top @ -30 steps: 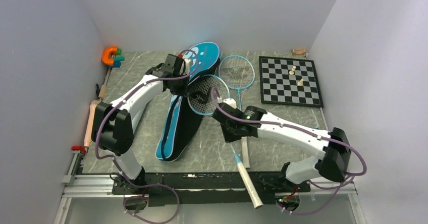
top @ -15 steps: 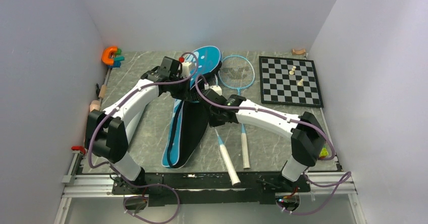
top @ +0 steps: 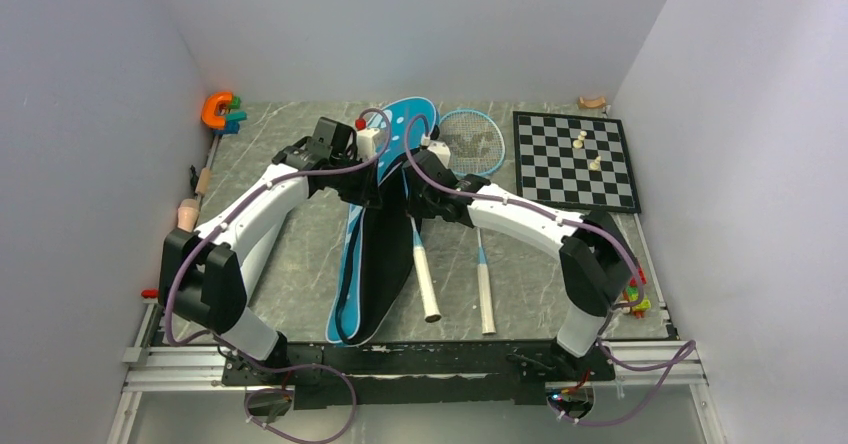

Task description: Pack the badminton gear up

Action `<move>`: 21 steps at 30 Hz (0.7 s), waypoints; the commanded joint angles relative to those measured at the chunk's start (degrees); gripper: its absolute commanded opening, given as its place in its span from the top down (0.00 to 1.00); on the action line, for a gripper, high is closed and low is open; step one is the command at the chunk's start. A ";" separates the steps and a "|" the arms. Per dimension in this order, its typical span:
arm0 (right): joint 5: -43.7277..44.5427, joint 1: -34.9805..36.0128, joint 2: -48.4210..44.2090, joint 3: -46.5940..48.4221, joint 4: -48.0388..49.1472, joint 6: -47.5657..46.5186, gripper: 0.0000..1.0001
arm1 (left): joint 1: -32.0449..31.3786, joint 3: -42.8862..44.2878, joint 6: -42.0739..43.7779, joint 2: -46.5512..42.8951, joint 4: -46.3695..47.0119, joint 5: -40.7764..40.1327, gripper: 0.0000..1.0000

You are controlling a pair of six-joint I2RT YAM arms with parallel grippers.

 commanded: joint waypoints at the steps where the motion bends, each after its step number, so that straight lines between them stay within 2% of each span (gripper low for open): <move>1: -1.12 -0.47 1.18 1.31 8.61 4.11 1.00 | -0.31 -0.25 0.80 -3.39 2.35 4.94 1.00; 4: -2.50 -0.67 3.03 1.20 10.59 5.42 0.99 | -0.31 -0.38 0.80 -3.43 2.36 5.77 1.00; 8: -3.95 -0.73 4.33 1.63 11.39 5.79 0.87 | -0.23 -1.00 1.32 -3.80 2.29 5.33 1.00; 9: -4.36 -0.71 4.12 1.14 11.95 5.72 0.83 | -0.22 -1.19 1.26 -3.90 2.46 5.16 1.00; 11: -5.77 -0.77 2.58 -1.31 14.67 6.02 0.67 | -0.14 -1.95 0.88 -4.30 3.11 4.97 1.00; 14: -7.98 -1.17 -0.74 -5.71 18.73 6.24 0.54 | 0.03 -2.42 0.62 -4.47 3.59 4.73 1.00; 21: -10.57 -6.26 -8.48 -8.75 17.23 4.17 0.46 | 1.03 -2.20 0.24 -4.93 3.50 4.51 1.00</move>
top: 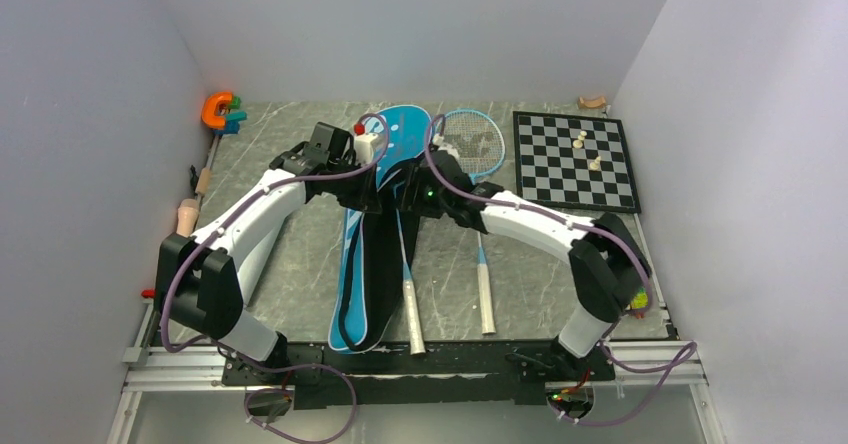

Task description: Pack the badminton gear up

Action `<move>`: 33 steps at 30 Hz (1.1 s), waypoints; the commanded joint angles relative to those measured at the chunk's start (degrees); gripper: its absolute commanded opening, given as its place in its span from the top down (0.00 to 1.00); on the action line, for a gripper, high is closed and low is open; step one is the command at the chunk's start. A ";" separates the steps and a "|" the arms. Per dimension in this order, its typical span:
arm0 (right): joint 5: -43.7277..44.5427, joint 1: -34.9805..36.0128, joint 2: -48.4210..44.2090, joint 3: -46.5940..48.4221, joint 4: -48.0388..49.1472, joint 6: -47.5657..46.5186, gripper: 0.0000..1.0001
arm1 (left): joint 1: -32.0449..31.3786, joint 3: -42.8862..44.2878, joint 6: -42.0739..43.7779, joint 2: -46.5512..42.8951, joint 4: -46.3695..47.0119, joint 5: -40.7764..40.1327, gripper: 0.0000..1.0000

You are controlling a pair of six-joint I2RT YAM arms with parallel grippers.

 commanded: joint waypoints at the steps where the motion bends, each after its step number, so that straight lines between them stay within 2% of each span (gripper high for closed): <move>1: -1.28 -5.33 -8.79 -1.81 2.49 -1.79 0.44 | 0.90 0.76 -0.26 -3.16 2.95 2.27 1.00; 5: -0.68 -14.31 -11.79 -3.61 -2.62 -5.44 0.33 | 1.95 0.76 -0.34 -3.82 2.88 2.74 1.00; 8: 2.34 -19.81 -10.26 -3.31 -7.32 -10.16 0.26 | 2.78 1.26 -0.17 -4.14 2.39 3.14 1.00; 11: 3.09 -23.74 -7.05 -4.09 -7.83 -12.86 0.23 | 3.71 1.31 -0.09 -4.87 2.31 3.25 1.00; 20: 3.10 -24.78 3.86 -3.25 -4.87 -15.73 0.20 | 4.65 0.20 0.15 -6.61 2.68 2.30 1.00; 26: 2.41 -23.83 5.83 -5.98 -2.69 -15.28 0.29 | 4.83 0.28 0.15 -6.71 2.68 1.97 1.00; 31: 3.56 -21.61 7.20 -6.25 -2.60 -15.33 0.44 | 5.05 0.30 0.08 -6.87 2.66 1.49 1.00; 33: 4.45 -20.27 7.71 -6.40 -2.63 -15.30 0.55 | 5.18 0.22 0.12 -6.95 2.77 1.39 1.00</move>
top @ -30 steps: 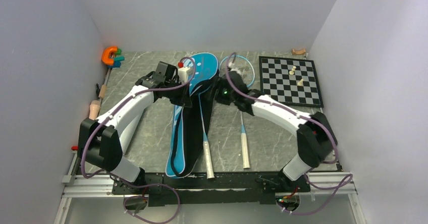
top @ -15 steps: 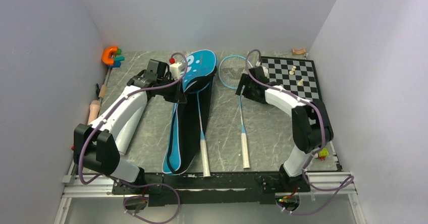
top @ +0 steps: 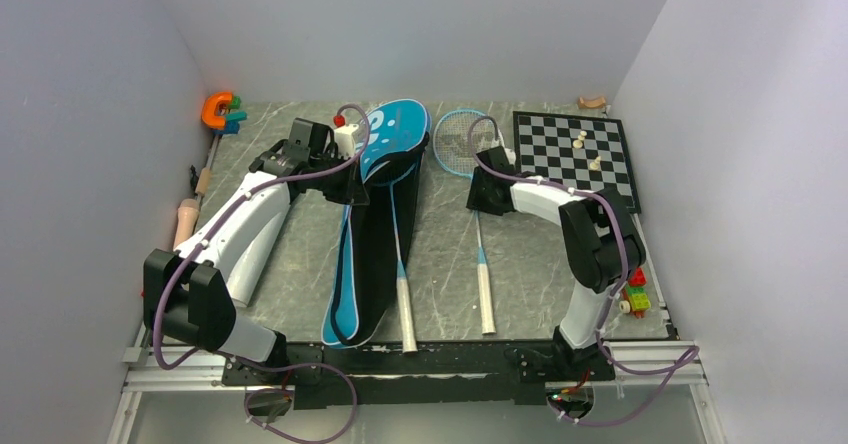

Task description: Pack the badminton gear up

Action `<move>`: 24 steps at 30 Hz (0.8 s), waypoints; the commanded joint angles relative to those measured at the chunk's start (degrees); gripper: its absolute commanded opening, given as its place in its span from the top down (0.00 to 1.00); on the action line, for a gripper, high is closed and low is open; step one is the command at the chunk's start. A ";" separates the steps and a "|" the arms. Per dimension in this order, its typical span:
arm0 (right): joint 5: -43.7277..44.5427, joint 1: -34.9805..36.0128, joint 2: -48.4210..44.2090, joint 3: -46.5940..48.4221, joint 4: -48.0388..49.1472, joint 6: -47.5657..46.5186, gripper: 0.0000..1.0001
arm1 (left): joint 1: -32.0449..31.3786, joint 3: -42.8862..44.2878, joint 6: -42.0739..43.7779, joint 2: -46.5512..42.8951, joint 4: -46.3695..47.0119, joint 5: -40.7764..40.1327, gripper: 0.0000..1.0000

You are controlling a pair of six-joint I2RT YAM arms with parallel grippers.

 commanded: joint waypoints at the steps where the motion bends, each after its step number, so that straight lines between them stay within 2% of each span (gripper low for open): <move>1: 1.87 2.86 1.51 -0.53 1.95 -0.37 0.64 | 0.56 0.59 0.05 -2.96 3.11 1.00 1.00; 3: 2.68 3.38 1.62 -0.63 1.83 -0.28 0.81 | 0.78 0.37 -0.01 -3.02 3.19 1.12 1.00; 6: 3.67 3.90 0.75 0.03 0.51 -0.68 0.99 | 0.93 -0.06 -0.10 -3.08 3.52 1.07 1.00; 15: 6.24 7.39 -12.51 2.72 -7.41 -3.41 1.00 | 1.23 -0.69 -0.30 -3.57 3.95 1.07 1.00; 20: 7.21 13.32 -22.44 1.08 -16.47 -2.31 1.00 | 1.28 -1.05 -0.42 -3.55 4.22 1.12 1.00; 24: 7.29 18.55 -30.21 -2.91 -24.28 2.30 1.00 | 1.38 -1.02 -0.58 -3.46 4.27 1.31 1.00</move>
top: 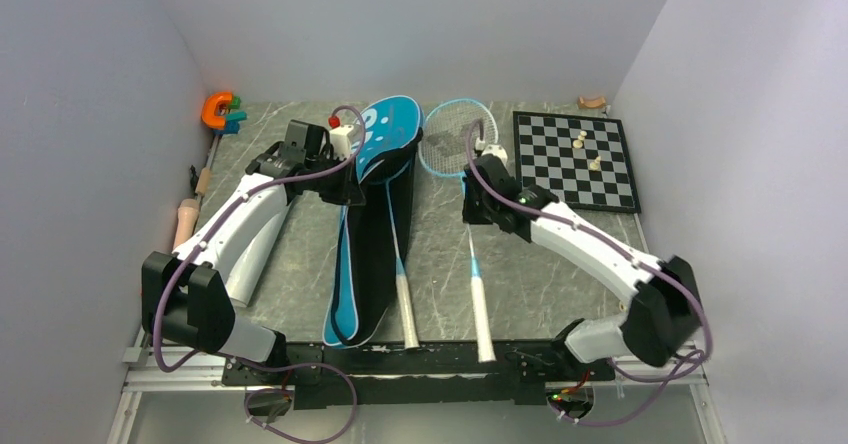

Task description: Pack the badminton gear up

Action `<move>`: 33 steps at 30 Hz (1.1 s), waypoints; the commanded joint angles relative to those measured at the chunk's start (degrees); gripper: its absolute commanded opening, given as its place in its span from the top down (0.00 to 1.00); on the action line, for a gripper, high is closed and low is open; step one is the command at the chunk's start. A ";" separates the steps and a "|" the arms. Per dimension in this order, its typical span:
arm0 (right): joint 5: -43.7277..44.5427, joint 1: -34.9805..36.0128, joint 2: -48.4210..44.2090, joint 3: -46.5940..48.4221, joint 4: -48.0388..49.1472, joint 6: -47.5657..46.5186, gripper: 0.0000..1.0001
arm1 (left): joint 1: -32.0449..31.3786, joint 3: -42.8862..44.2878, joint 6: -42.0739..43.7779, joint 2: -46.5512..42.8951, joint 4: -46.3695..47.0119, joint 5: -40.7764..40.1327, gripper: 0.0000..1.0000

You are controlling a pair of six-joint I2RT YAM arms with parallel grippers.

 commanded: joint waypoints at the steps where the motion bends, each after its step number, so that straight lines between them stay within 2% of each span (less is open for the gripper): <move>1: 1.02 5.45 -9.25 -3.84 -11.04 4.69 1.00 | 0.32 0.36 -0.54 -2.72 3.65 1.46 1.00; 7: 0.79 10.79 -19.31 -8.12 -18.90 10.58 1.00 | 0.31 0.31 -1.01 -2.42 3.97 1.78 1.00; 12: 1.06 18.79 -20.42 -5.49 -22.61 14.53 1.00 | 0.31 0.51 -0.97 -2.35 3.93 1.77 1.00; 20: 0.20 27.50 -15.53 -1.49 -18.95 15.96 1.00 | 0.32 0.44 -0.94 -2.30 4.06 2.21 1.00; 26: -0.53 27.89 -9.65 1.19 -13.66 12.98 1.00 | 0.31 0.50 -0.64 -2.26 3.91 3.22 1.00; 33: -0.26 26.89 2.42 6.31 -5.77 7.13 1.00 | 0.23 0.36 -0.14 -2.78 3.92 5.60 1.00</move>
